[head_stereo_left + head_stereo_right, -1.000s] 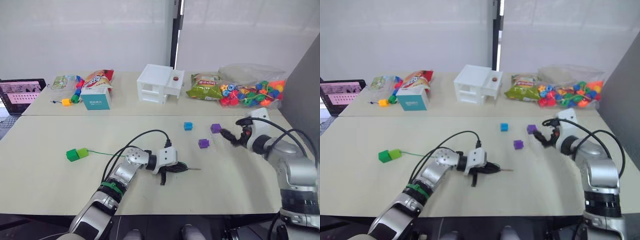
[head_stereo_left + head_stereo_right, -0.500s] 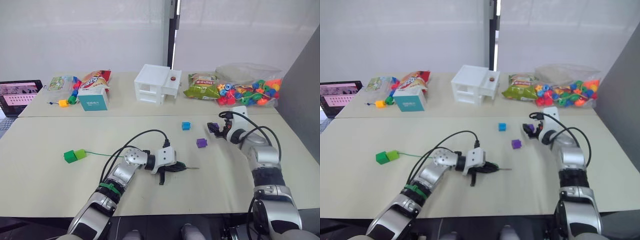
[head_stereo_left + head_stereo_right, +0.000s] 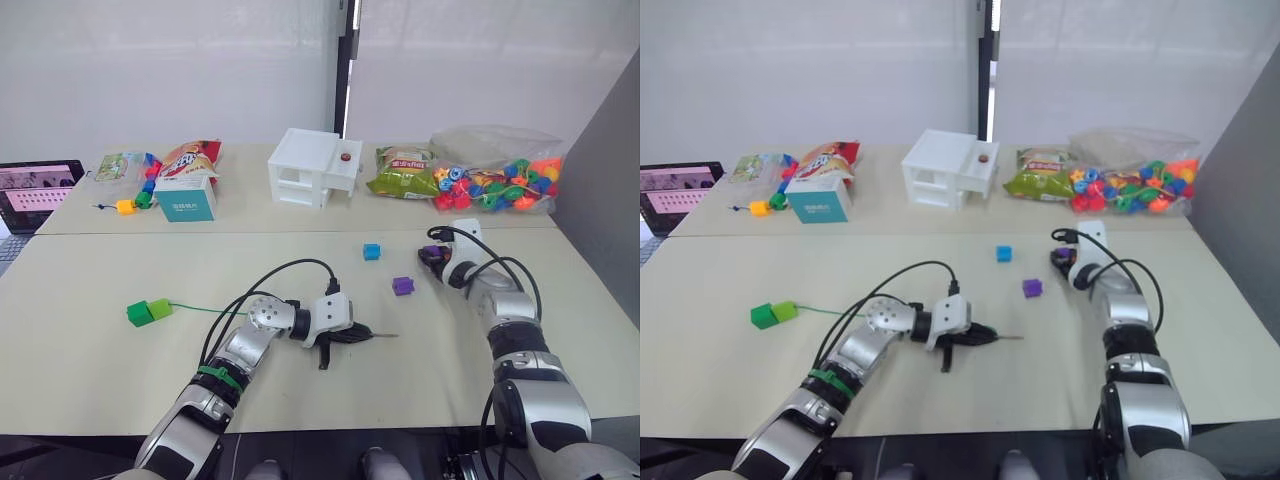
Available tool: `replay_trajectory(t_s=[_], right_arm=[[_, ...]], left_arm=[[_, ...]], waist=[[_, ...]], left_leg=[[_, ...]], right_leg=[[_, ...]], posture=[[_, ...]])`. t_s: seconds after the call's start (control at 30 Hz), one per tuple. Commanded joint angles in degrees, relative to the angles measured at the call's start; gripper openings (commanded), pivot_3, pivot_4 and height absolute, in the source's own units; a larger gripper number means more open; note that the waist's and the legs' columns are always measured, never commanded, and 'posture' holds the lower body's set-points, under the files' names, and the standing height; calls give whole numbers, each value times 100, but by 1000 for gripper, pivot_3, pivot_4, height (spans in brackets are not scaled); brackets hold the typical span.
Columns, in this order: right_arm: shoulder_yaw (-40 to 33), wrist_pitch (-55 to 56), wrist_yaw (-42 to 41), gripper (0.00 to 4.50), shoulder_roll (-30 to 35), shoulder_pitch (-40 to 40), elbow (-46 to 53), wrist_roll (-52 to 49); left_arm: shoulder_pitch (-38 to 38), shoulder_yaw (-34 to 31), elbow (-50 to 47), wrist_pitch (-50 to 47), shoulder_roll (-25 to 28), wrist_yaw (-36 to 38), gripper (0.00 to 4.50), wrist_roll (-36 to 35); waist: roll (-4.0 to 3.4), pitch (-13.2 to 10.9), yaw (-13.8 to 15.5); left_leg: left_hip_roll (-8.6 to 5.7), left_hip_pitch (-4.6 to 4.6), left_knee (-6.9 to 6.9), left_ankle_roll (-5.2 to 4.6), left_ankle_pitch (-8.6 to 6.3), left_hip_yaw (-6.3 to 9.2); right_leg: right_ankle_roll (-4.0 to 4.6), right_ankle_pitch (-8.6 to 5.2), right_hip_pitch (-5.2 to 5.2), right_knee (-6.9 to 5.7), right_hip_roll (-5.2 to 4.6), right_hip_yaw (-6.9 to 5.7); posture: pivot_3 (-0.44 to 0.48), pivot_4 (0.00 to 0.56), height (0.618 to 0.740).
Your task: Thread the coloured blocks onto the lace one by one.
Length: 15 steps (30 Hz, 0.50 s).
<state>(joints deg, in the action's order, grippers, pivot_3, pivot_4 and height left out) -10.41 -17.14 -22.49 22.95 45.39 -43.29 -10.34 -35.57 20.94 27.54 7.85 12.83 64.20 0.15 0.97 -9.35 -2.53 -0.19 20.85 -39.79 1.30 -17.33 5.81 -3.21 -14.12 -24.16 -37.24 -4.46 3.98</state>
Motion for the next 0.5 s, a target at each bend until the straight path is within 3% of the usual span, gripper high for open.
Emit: replay_trajectory(t_s=[0.03, 0.17, 0.37, 0.5], right_arm=[[-259, -243, 10, 1174, 85, -156, 740, -259], [-488, -802, 92, 1174, 229, -582, 1854, -511], [-1137, -2280, 271, 1174, 654, -1896, 4641, -1185], [-1476, -3133, 675, 1174, 367, -2750, 6370, -1780]], left_arm=[[-26, 96, 83, 95, -65, -18, 0, 66], [-81, 132, 189, 180, -137, 23, 0, 64], [-194, 226, 418, 378, -368, 299, 0, -35], [-286, 272, 647, 518, -484, 483, 0, -24]], waist=[[-1, 0, 8], [-6, 3, 28], [-13, 6, 127], [-13, 6, 156]], left_leg=[[0, 1, 0, 0, 0, 0], [-1, 2, 0, 0, 0, 1], [-5, 18, -5, -2, -1, 5], [-5, 17, -3, -3, -2, 5]], right_leg=[[0, 0, 0, 0, 0, 0], [-1, 0, 0, 1, -1, -1], [-4, 2, -3, 6, -5, -5], [-4, 1, -1, 10, -3, -4]], posture=[[0, 150, 740], [0, 150, 740], [0, 150, 740], [0, 150, 740]])
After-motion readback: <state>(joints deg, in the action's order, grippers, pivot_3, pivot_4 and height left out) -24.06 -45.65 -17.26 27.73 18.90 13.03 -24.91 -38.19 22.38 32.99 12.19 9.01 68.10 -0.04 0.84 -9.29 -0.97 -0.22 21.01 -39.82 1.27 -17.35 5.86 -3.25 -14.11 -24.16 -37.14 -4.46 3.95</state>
